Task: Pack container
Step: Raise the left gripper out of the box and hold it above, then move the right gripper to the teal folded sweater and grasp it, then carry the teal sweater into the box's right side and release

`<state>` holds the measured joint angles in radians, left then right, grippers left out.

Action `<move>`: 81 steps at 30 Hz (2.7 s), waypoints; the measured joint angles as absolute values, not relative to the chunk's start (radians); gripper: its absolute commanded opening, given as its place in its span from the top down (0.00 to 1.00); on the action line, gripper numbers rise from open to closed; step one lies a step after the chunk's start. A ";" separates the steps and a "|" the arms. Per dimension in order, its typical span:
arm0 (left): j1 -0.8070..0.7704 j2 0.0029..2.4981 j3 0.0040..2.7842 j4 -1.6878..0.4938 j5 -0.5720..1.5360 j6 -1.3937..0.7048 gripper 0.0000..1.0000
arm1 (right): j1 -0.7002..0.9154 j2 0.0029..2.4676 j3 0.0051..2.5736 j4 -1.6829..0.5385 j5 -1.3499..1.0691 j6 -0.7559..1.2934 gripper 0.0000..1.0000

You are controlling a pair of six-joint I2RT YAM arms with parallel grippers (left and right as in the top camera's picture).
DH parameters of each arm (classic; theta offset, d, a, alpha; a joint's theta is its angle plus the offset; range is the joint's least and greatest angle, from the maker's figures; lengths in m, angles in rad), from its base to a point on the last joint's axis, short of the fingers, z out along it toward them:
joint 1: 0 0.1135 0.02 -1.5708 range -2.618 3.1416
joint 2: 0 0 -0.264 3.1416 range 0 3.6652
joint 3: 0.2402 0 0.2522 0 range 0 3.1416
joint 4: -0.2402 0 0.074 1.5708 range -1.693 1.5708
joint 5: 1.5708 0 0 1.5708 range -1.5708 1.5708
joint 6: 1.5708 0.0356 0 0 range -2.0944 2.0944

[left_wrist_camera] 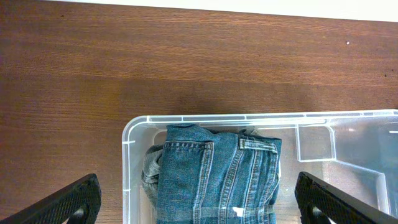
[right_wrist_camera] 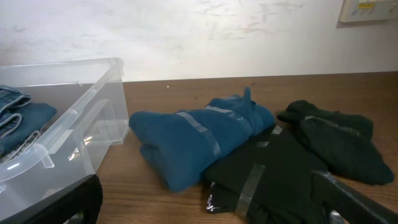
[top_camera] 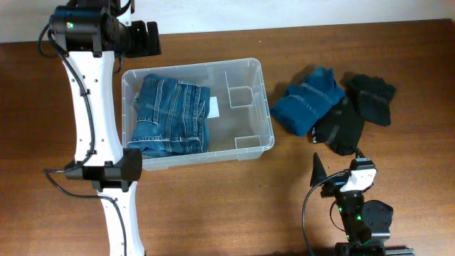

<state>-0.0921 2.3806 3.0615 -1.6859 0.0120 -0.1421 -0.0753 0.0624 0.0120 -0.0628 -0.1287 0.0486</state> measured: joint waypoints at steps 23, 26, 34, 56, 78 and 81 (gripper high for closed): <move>-0.092 2.381 3.062 -1.680 0.012 -0.142 0.01 | -0.075 0.191 0.512 -0.316 -0.233 0.097 0.02; -0.092 2.381 3.062 -1.680 0.012 -0.142 0.01 | -0.075 0.200 0.508 -0.466 -0.238 0.101 0.02; -0.092 2.381 3.062 -1.680 0.012 -0.142 0.01 | -0.075 0.310 0.546 -0.553 -0.243 0.106 0.02; -0.092 2.381 3.062 -1.676 0.000 -0.142 0.01 | -0.077 1.278 1.541 -1.262 -0.066 0.003 0.02; -0.092 2.434 3.062 -1.680 -0.034 -0.093 0.01 | -0.218 1.814 1.541 -0.876 -0.361 0.210 0.03; -0.088 2.435 3.062 -1.679 -0.091 -0.093 0.01 | -0.171 1.830 1.542 -0.822 -0.347 0.250 0.02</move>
